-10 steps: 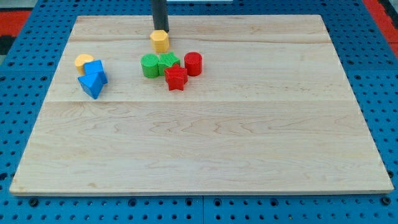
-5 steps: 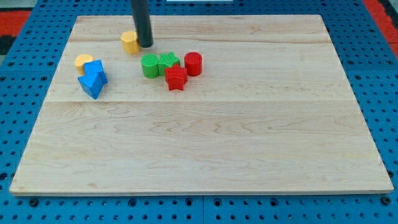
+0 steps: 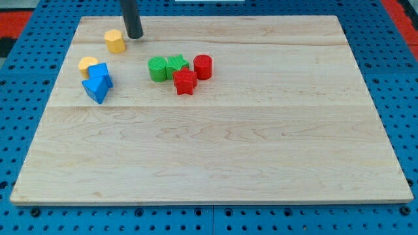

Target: Slide the yellow hexagon towards the center left

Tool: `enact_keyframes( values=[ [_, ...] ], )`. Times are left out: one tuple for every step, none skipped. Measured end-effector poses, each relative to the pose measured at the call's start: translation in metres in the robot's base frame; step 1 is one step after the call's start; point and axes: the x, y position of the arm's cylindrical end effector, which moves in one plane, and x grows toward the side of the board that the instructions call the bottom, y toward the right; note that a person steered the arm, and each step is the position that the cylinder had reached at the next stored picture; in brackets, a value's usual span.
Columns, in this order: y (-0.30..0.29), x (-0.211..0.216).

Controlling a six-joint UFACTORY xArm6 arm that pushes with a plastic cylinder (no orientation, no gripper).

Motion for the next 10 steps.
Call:
enact_keyframes(
  values=[
    [-0.037,0.004],
    [-0.053,0.007],
    [-0.058,0.022],
    [-0.058,0.046],
    [-0.063,0.070],
    [-0.065,0.093],
    [-0.065,0.110],
    [-0.064,0.114],
    [-0.057,0.107],
    [-0.028,0.076]
  ],
)
